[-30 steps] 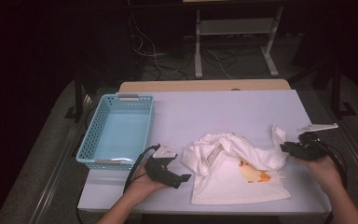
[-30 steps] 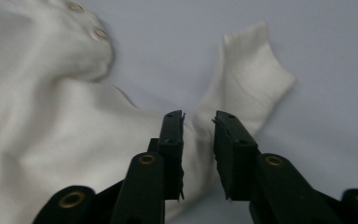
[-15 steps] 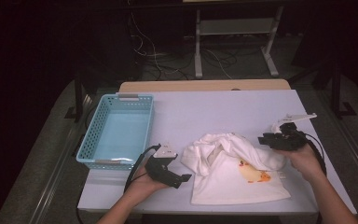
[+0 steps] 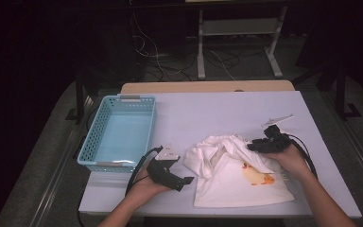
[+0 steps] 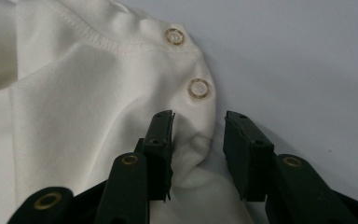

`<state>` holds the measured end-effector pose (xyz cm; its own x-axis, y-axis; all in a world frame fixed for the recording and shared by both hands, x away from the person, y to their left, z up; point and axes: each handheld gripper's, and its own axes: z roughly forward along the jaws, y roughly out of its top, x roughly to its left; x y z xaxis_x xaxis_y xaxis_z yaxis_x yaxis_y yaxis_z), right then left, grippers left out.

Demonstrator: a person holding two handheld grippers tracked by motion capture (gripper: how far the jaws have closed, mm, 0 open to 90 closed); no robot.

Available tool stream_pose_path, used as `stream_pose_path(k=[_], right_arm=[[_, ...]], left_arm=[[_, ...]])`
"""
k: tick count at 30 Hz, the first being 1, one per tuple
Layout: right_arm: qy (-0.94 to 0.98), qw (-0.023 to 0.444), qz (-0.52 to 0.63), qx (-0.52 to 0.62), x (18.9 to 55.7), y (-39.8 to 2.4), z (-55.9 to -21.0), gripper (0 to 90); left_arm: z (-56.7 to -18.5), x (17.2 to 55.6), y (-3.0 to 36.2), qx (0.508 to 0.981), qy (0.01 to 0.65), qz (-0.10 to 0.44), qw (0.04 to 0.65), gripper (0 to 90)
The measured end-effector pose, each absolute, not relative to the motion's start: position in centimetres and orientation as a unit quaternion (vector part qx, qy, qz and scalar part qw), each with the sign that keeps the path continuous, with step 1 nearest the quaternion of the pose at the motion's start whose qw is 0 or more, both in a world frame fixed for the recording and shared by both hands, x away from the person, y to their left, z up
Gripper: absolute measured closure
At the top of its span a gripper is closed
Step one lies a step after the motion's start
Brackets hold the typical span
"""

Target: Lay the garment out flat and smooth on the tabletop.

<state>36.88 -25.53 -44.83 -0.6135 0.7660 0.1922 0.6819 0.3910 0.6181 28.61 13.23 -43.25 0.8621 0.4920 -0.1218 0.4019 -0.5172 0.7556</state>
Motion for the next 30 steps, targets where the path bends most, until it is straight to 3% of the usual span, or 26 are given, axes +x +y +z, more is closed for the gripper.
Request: stream_pose_path(k=[6,10,17,30], right_arm=[[0.834,0.068,0.341,0.429,36.7,-25.3,-45.0,76.0],[0.84,0.076,0.341,0.416,36.6,-25.0,-44.9,80.6],[0.836,0.109,0.344,0.413,36.8,-24.9,-43.9,80.7],[0.803,0.152,0.374,0.438,40.5,-25.2,-41.7,80.4]], left_arm=[[-43.2,28.6,13.1,0.87,0.255,0.054,0.417,7.8],[-43.2,28.6,13.1,0.869,0.257,0.053,0.419,7.8],[-43.2,28.7,13.2,0.868,0.258,0.053,0.421,7.8],[-43.2,28.7,13.2,0.868,0.258,0.052,0.421,7.8]])
